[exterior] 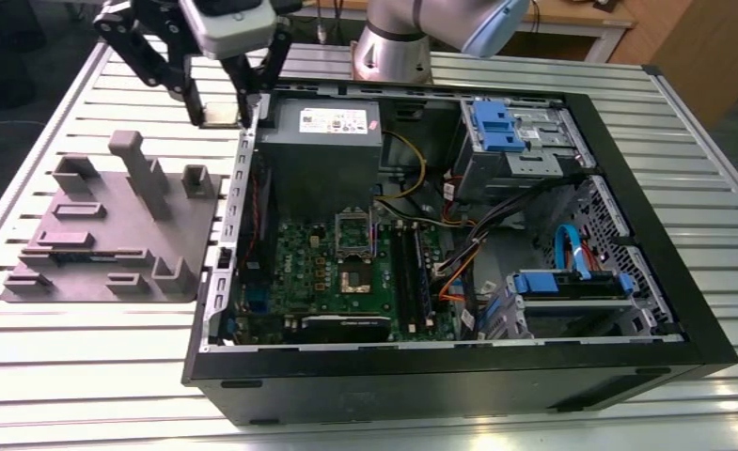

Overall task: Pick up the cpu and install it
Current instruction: 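Pick up the cpu and move it towards the insertion slot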

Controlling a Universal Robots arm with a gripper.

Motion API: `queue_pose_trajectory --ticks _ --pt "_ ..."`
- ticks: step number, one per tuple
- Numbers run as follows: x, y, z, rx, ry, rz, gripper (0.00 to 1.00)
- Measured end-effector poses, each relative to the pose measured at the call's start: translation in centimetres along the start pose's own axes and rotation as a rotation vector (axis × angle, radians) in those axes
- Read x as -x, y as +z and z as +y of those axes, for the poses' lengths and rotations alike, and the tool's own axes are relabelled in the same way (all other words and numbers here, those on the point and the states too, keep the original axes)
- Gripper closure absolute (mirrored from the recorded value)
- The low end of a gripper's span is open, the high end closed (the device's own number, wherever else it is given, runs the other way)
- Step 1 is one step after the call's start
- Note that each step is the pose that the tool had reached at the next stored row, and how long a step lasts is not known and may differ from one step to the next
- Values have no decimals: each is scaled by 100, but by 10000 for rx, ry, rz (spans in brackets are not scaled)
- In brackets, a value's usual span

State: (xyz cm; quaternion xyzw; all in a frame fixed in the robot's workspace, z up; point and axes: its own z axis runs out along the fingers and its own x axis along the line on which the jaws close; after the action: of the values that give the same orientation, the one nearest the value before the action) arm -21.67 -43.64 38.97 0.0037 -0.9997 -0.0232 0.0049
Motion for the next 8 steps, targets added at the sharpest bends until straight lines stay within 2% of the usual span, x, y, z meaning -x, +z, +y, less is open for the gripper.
queue_pose_trajectory --ticks 5,8 --pt "225 2 -2 -1 -1 5 53" --pt "329 3 -3 0 -1 6 53"
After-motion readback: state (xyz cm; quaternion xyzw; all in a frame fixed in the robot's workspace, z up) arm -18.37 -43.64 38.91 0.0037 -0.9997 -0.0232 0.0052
